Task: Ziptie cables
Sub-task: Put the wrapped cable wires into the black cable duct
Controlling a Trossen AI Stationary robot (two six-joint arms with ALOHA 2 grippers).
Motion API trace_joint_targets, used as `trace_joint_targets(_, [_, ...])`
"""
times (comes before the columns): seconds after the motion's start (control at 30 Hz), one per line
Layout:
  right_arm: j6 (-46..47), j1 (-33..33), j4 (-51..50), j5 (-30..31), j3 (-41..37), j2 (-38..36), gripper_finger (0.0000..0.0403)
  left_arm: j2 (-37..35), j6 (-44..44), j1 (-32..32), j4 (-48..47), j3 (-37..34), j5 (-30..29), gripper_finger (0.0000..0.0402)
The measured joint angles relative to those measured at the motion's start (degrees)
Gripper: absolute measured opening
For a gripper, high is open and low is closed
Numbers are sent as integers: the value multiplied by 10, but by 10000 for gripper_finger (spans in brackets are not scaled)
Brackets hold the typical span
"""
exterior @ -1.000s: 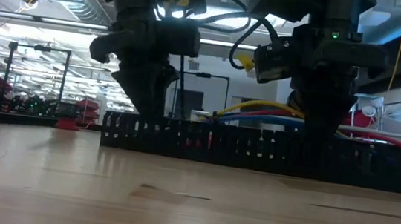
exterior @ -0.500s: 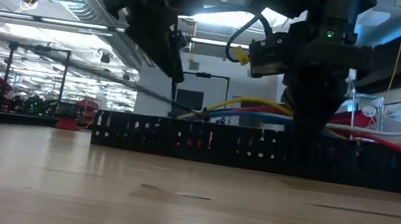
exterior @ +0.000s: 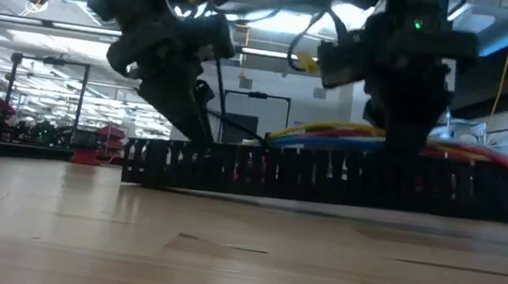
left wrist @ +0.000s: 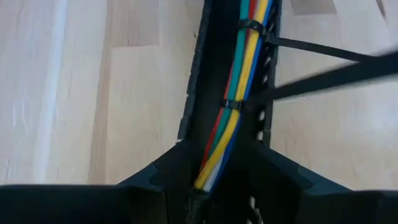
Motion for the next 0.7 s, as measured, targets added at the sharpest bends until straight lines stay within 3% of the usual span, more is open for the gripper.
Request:
trace_joint_targets(0.2, [-41, 0, -33, 0, 39, 0, 170, -1, -3, 3, 22, -30, 0, 136])
trace_joint_targets(0.4, [-23, 0, -37, 29, 40, 0, 170, -1, -8, 3, 22, -35, -1, 135])
trace_joint_targets(0.7, [-37, -12, -42, 12, 81, -26, 170, 0, -13, 3, 37, -37, -2, 135])
